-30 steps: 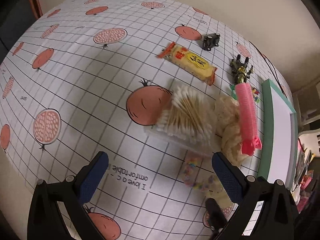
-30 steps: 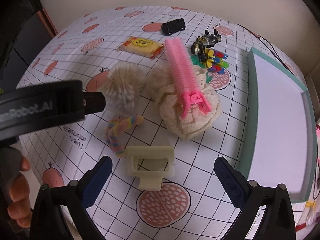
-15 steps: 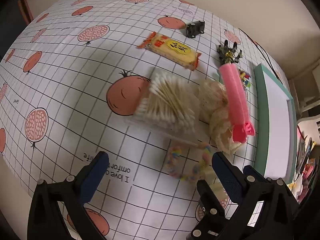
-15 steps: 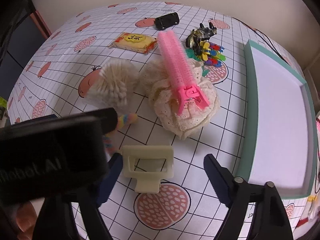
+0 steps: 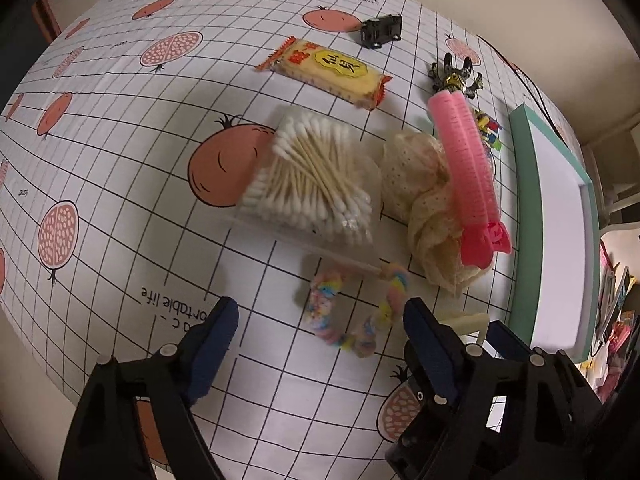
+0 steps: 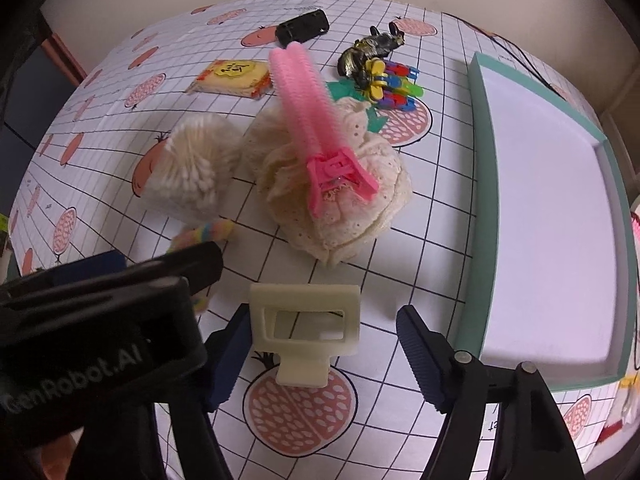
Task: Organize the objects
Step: 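Reach the right gripper to the cream claw clip and close on it, then grasp the rainbow fuzzy pipe cleaner with the left gripper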
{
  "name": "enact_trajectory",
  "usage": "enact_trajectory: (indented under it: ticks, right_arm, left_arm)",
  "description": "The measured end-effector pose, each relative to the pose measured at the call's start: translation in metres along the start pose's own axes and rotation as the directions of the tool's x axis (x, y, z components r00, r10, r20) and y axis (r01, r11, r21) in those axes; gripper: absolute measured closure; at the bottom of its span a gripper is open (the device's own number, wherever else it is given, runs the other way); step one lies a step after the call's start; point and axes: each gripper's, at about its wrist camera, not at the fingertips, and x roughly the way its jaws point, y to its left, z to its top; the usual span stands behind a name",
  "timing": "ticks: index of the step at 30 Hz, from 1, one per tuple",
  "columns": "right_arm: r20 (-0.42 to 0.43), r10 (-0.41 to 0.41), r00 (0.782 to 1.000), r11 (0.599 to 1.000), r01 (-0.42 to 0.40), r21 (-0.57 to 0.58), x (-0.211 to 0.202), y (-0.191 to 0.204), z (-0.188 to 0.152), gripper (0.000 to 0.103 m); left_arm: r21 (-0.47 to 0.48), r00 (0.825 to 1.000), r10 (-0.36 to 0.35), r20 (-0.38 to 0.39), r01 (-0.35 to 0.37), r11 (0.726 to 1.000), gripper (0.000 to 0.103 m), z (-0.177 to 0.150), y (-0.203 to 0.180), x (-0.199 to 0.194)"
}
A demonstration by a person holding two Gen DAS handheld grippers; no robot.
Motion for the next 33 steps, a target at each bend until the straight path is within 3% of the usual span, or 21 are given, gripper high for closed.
enact_trajectory:
  ticks: [1,6,11,17,23,24,25,33]
  right_arm:
    - [-0.003,0.007,1.0,1.0,-0.007,0.003,0.0,-0.001,0.0,0.033]
    - [-0.018,0.029,0.999,1.0,-0.029,0.009,0.003,-0.003,-0.002,0.041]
    - [-0.02,0.032,0.999,0.999,-0.032,0.01,0.003,-0.004,-0.002,0.044]
    - [-0.021,0.043,0.999,0.999,-0.042,0.01,0.002,-0.01,-0.001,0.047]
    - [-0.024,0.043,0.999,0.999,-0.043,0.01,0.001,-0.013,-0.001,0.047]
    - [-0.025,0.043,0.999,0.999,-0.043,0.012,0.0,-0.013,-0.001,0.047]
    - [-0.024,0.044,0.999,0.999,-0.043,0.015,0.0,-0.011,-0.001,0.047]
    - [0.0,0.067,0.998,0.997,-0.067,0.042,-0.011,-0.021,-0.001,0.048]
  left_arm:
    - [0.001,1.0,-0.002,-0.001,0.002,1.0,0.027,0.0,0.0,0.0]
    - [-0.003,1.0,-0.021,-0.021,0.021,1.0,0.041,-0.001,0.001,0.004]
    - [0.007,0.999,-0.024,-0.031,0.024,1.0,0.045,-0.002,0.0,0.006]
    - [0.012,0.999,-0.028,-0.04,0.028,1.0,0.056,-0.004,0.0,0.007]
    - [0.02,0.998,-0.038,-0.042,0.039,0.999,0.079,-0.005,0.001,0.006]
    - [0.02,0.998,-0.042,-0.041,0.043,0.999,0.09,-0.005,0.001,0.006]
    - [0.02,0.998,-0.048,-0.041,0.049,0.999,0.093,-0.006,0.002,0.006]
    - [0.026,0.998,-0.053,0.017,0.053,0.998,0.095,-0.006,0.005,-0.009]
